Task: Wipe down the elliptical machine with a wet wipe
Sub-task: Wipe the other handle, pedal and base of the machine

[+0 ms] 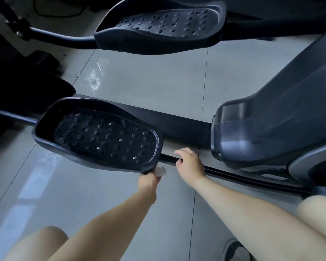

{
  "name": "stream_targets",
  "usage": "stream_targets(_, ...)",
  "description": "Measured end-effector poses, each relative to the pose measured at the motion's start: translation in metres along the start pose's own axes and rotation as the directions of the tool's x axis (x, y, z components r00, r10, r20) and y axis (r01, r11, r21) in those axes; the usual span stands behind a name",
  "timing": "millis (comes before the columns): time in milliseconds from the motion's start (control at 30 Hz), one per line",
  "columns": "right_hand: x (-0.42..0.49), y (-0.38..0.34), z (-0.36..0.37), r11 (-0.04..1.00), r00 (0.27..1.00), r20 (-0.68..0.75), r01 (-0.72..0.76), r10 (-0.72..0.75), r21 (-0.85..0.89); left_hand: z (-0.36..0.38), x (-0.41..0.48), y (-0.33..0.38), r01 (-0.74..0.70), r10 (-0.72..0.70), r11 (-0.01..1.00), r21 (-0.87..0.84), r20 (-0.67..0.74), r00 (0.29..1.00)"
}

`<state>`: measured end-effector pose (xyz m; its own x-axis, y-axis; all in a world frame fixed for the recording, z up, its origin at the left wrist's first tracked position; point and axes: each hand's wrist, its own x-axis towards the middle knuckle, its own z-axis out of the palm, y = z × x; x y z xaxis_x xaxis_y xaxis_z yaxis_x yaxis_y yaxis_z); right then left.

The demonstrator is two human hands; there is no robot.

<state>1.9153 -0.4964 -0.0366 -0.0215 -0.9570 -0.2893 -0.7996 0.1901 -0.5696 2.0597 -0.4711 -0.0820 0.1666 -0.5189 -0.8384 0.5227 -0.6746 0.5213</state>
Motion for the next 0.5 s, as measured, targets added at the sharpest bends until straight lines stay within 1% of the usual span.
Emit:
stream_targets(67, 0.002, 0.011, -0.007, 0.974, 0.993, 0.116, -0.005, 0.032, -0.227, 0.001, 0.005, 0.001, -0.023, 0.024, 0.999, 0.044, -0.041, 0.999)
stream_targets(100, 0.002, 0.013, -0.008, 0.959, 0.984, 0.167, -0.006, 0.055, -0.284, 0.005, 0.003, 0.001, -0.03, 0.031, 0.999, 0.038, -0.033, 0.999)
stream_targets(133, 0.002, 0.012, -0.008, 0.949, 0.981, 0.182, -0.001, 0.061, -0.315, 0.011, -0.001, 0.001, -0.028, 0.029, 0.999, 0.018, -0.016, 0.999)
stream_targets(200, 0.003, 0.008, -0.004, 0.923, 0.984, 0.167, 0.004, 0.065, -0.384, 0.017, -0.002, -0.002, -0.025, 0.026, 0.999, -0.023, 0.002, 1.0)
stream_targets(267, 0.005, 0.003, 0.0, 0.9, 0.986, 0.149, 0.001, 0.07, -0.435, 0.023, 0.0, -0.008, -0.033, 0.034, 0.999, -0.018, 0.034, 0.999)
stream_targets(333, 0.008, 0.0, 0.003, 0.88, 0.985, 0.154, 0.006, 0.076, -0.475, 0.031, 0.002, -0.01, -0.023, 0.024, 0.999, -0.03, 0.03, 0.999)
stream_targets(400, 0.011, -0.002, 0.003, 0.86, 0.981, 0.175, 0.019, 0.082, -0.509, 0.039, 0.006, -0.01, 0.035, -0.035, 0.997, -0.068, -0.007, 0.999)
stream_targets(433, 0.013, -0.002, 0.003, 0.853, 0.98, 0.184, 0.027, 0.081, -0.521, 0.041, 0.007, -0.008, 0.067, -0.067, 0.994, -0.081, -0.003, 0.998)
stream_targets(500, 0.012, -0.002, 0.003, 0.842, 0.976, 0.204, 0.042, 0.082, -0.538, 0.043, 0.019, -0.007, 0.134, -0.135, 0.991, -0.02, -0.019, 0.991)
